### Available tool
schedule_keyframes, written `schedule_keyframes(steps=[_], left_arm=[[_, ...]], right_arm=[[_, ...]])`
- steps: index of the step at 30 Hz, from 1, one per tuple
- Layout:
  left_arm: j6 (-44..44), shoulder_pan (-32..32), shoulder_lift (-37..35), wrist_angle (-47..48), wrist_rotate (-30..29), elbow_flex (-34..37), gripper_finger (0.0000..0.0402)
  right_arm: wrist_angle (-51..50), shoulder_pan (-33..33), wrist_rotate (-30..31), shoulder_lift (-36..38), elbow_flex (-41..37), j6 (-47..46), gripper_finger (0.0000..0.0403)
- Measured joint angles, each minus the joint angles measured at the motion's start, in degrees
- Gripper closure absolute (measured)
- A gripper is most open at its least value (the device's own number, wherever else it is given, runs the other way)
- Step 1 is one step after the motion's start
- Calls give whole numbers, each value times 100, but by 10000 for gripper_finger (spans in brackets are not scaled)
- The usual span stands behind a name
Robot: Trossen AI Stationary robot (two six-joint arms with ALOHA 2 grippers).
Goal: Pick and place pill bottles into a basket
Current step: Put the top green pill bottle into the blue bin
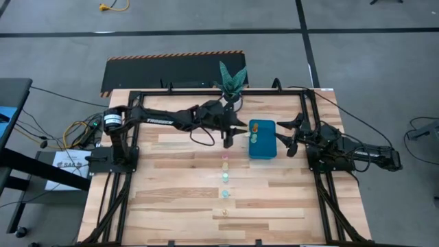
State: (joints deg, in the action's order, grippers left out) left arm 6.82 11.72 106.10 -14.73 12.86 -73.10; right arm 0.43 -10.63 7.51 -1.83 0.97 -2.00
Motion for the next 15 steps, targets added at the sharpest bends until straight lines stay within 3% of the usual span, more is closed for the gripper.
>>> schedule_keyframes(steps=[5, 15], left_arm=[[280, -237, 13, 17, -15, -310, 316], [320, -380, 1158, 710, -114, -1478, 313]], right_arm=[[-1, 1, 0, 0, 0, 0, 159], [1, -1, -3, -4, 0, 0, 159]])
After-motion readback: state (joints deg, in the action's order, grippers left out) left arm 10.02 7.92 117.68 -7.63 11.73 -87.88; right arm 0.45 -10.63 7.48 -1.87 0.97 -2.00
